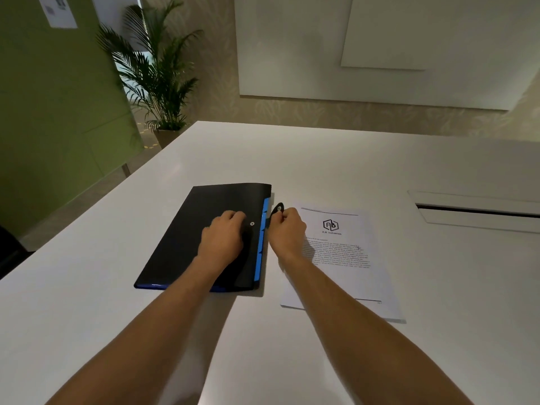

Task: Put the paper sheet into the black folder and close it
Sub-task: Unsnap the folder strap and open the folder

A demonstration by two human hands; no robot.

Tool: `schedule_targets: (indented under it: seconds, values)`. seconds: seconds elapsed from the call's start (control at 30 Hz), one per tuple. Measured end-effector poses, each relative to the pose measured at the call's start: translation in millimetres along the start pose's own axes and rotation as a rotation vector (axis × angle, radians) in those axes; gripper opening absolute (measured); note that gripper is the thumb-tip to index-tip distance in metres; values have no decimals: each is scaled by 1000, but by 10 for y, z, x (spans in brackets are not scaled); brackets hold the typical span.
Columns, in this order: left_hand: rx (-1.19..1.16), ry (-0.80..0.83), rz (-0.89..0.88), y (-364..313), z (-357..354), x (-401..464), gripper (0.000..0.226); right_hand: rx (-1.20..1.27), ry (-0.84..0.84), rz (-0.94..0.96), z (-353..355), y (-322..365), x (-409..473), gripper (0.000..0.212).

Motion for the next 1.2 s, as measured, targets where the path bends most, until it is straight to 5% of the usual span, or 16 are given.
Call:
schedule_targets:
  seconds: [0.23,0.47,0.7,0.9,1.0,1.2]
  values:
    - [-165,84,89,-225,-48,64,41,459,177,-207,56,-50,54,10]
    - [-237,74,53,-389,16,106,36,574,233,-261,16,-126,20,24]
    - [17,65,3,-636,181,97,15,567,202,-288,-3,-151,-19,17]
    - [296,-44,94,-775,685,225,24,695,210,-350,-8,-182,-68,24]
    - [233,-54,193,-703,879,271,36,735,232,-346,35,-131,-98,26]
    - [345,30,232,-572,816,166,110,634,243,-294,141,-23,-118,19]
Point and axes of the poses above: each hand's wrist, its own x-axis towards the middle knuckle, its own z-axis out of the back of the hand, y = z × x, the point moved 7 cm from there along x, towards the middle knuckle, and after that the axes turned 10 degrees about -x, right-handed, at the moved point
